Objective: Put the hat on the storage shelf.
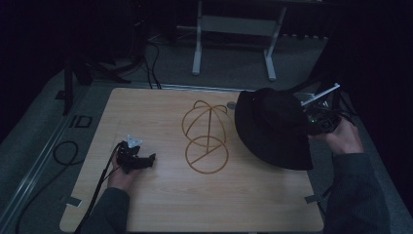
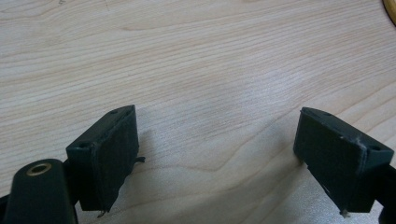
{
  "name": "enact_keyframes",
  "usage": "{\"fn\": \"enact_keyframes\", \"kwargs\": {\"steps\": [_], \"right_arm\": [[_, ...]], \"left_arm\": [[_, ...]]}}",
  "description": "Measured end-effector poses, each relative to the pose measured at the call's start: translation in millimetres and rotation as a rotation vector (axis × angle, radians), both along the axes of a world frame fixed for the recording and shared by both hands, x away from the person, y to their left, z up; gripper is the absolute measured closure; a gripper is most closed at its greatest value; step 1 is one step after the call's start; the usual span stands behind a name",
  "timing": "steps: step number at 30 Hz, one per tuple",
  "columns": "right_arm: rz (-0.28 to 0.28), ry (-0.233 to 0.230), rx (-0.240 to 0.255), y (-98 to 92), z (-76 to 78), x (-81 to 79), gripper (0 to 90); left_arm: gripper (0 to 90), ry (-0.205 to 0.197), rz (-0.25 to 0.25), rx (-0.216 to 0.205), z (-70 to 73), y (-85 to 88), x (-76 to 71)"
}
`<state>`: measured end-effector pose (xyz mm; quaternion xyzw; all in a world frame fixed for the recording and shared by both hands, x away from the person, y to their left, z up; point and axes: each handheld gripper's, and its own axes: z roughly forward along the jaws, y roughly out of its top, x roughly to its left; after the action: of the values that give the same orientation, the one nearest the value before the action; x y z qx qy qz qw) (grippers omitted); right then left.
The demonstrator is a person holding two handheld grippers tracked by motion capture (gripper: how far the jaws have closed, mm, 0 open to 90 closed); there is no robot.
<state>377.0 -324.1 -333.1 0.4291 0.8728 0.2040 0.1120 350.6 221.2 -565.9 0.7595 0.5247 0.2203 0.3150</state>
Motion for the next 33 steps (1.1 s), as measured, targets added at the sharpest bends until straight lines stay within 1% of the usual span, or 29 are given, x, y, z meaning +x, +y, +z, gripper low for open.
{"fn": "enact_keyframes", "kwargs": {"steps": [1, 4, 5, 9, 18, 21, 30, 32, 33], "right_arm": [[-0.007, -0.01, 0.003, -2.6, 3.9, -0.2, 86.9], [-0.011, -0.016, 0.007, -3.6, 6.2, -0.4, 86.8], [-0.011, -0.024, 0.015, -4.9, 9.2, -0.8, 86.9], [-0.01, -0.029, 0.027, -6.1, 13.6, -1.1, 86.9], [-0.004, -0.044, 0.031, -7.2, 22.9, -2.6, 86.9], [0.003, -0.052, 0.035, -7.5, 27.5, -2.8, 86.9], [0.019, -0.066, 0.044, -7.7, 35.2, -5.0, 86.9], [0.023, -0.068, 0.048, -7.9, 36.6, -5.6, 86.9], [0.03, -0.07, 0.058, -9.2, 37.9, -5.8, 86.9]], "left_arm": [[14.3, 0.0, 0.0, 0.0, 0.0, 0.0, 0.0], [14.3, 0.0, 0.001, -0.001, 0.0, -0.1, 0.0], [14.3, 0.0, 0.0, 0.001, 0.0, 0.0, 0.0], [14.3, -0.001, 0.002, -0.001, 0.0, -0.1, 0.0], [14.3, -0.001, 0.002, -0.001, 0.0, -0.1, 0.0], [14.3, 0.0, 0.002, -0.001, 0.0, -0.1, 0.0], [14.3, -0.001, 0.002, -0.001, 0.0, -0.1, 0.0], [14.3, -0.001, 0.002, -0.001, 0.0, -0.1, 0.0], [14.3, -0.001, 0.001, 0.0, 0.0, -0.1, 0.0]]}}
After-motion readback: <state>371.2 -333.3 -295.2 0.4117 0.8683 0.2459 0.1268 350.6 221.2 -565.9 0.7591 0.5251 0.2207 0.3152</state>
